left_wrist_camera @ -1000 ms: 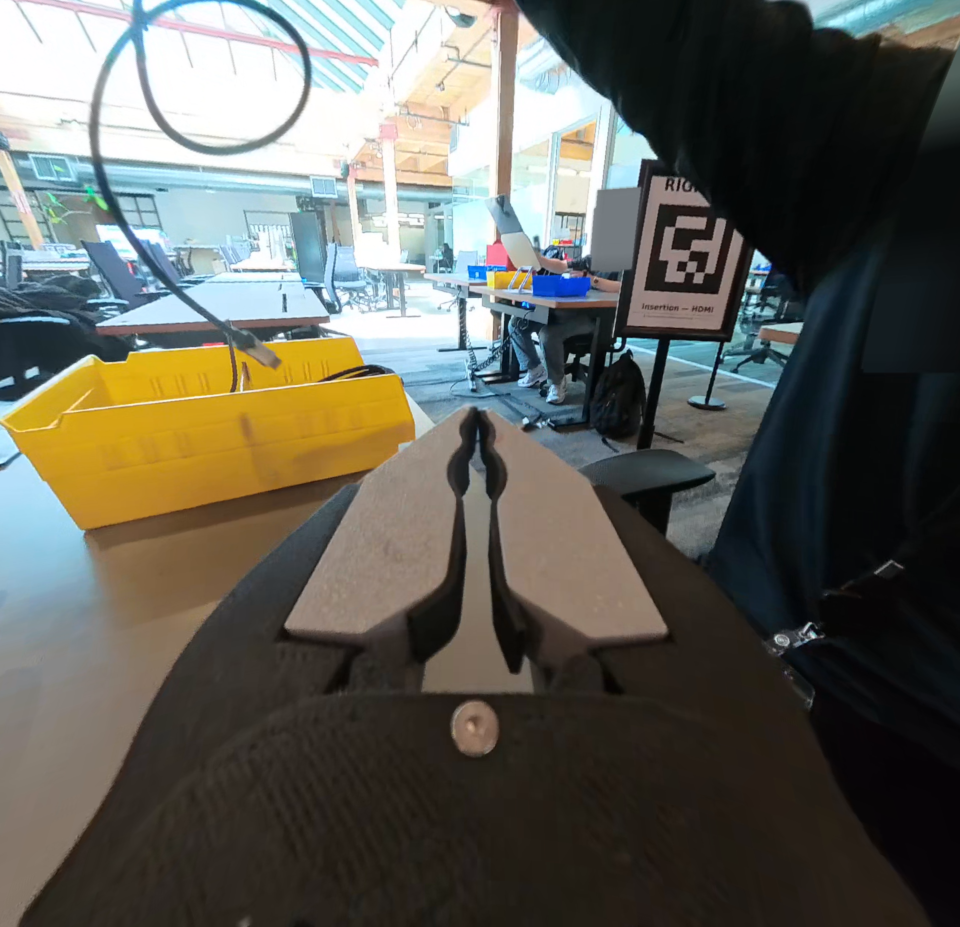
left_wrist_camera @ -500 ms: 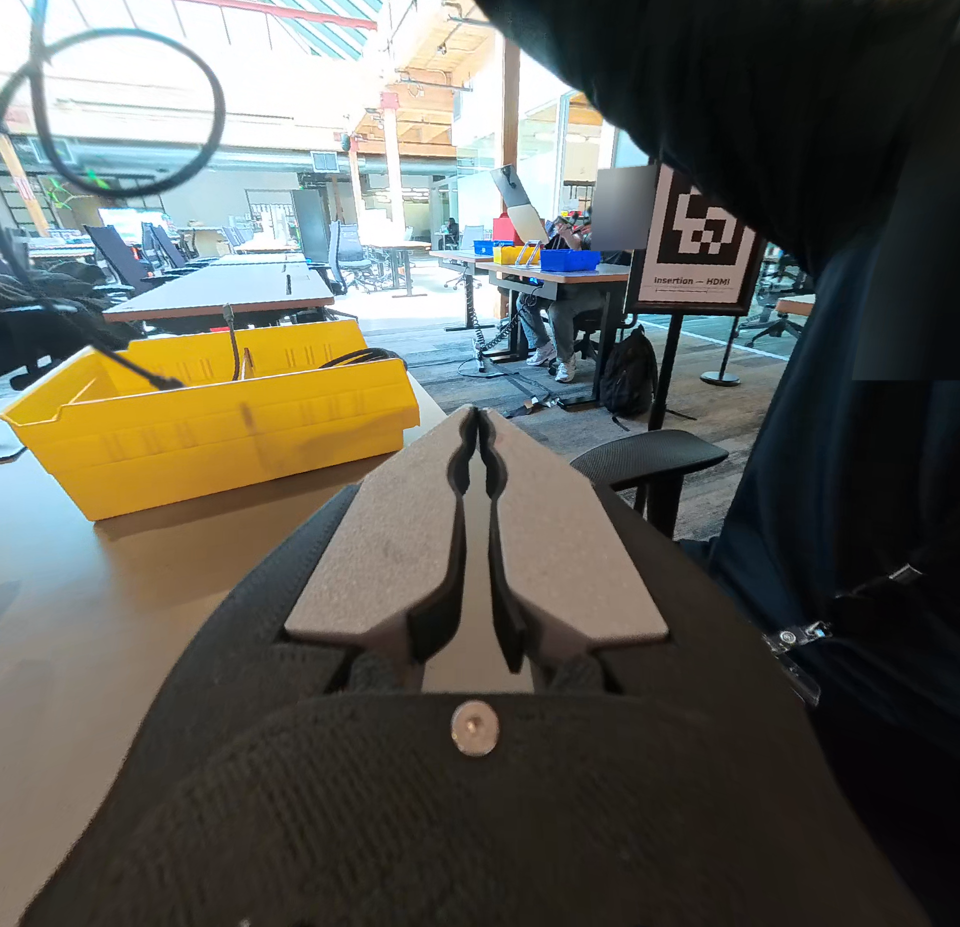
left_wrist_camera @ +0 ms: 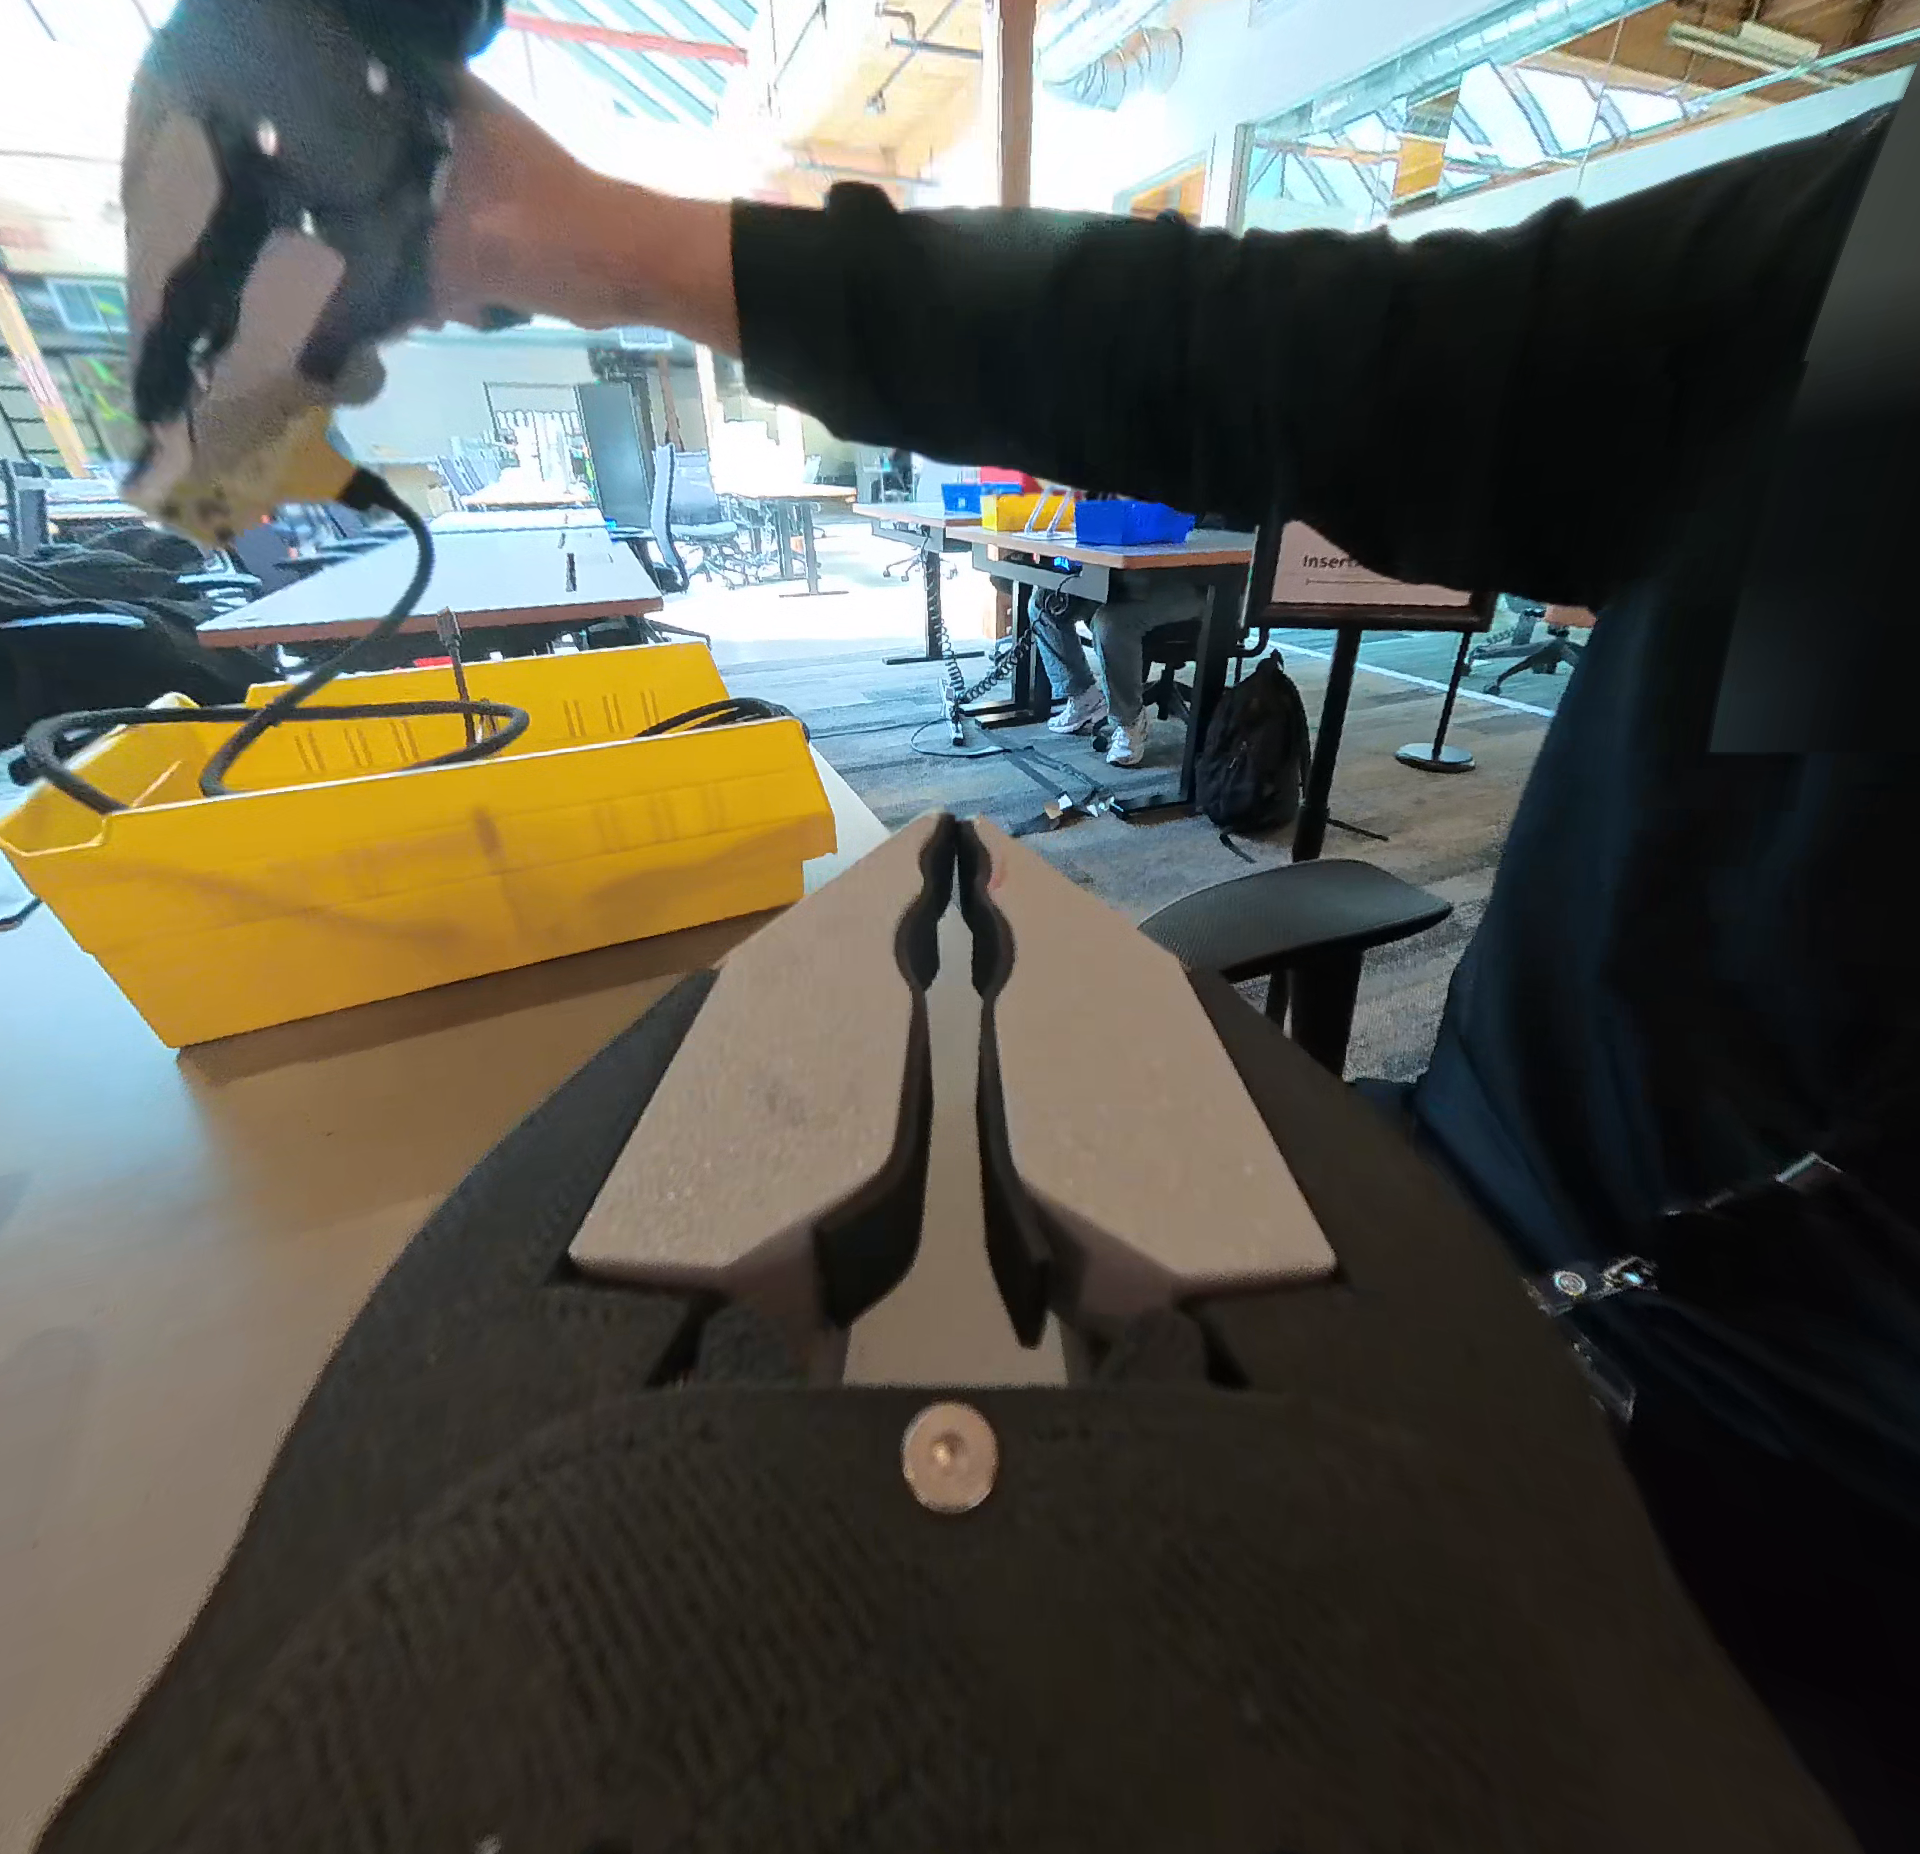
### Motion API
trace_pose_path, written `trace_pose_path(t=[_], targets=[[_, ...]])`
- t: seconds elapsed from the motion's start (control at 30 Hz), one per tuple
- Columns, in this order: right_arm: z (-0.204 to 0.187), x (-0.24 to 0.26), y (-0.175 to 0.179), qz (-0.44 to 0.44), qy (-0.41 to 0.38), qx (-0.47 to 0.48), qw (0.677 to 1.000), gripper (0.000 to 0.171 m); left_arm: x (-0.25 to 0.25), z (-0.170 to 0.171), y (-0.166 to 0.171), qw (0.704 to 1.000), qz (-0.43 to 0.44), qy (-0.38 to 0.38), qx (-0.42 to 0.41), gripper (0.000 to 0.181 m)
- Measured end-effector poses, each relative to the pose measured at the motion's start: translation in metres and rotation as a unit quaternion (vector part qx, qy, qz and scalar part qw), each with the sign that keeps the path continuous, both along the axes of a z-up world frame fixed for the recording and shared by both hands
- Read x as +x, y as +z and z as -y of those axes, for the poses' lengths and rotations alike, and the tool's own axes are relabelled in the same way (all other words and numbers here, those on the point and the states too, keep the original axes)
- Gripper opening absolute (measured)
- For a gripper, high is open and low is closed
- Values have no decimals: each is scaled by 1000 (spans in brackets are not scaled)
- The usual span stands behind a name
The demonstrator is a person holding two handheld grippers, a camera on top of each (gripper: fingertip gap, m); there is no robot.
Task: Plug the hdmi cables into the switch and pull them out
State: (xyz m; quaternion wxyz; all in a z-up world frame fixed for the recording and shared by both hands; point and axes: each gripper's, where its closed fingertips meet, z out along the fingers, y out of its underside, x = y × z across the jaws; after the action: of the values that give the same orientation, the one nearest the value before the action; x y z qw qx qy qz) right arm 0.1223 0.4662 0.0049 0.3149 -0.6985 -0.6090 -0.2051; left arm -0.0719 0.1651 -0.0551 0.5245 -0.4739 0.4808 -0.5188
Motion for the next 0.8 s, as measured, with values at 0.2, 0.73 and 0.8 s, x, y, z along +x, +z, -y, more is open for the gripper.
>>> trace_pose_path(t=[0.2,0.73,0.8], targets=[[-6,-28,-103,46,21,-58,997,12,3,-5,-9,1000,-17,3,-12,0],[22,-41,-8,-262,-141,-143,944,40,14,-24,-55,991,-125,52,-23,5],[34,-34,11,-297,-115,-111,941,34,14,-26,-57,991,-123,54,-28,5]])
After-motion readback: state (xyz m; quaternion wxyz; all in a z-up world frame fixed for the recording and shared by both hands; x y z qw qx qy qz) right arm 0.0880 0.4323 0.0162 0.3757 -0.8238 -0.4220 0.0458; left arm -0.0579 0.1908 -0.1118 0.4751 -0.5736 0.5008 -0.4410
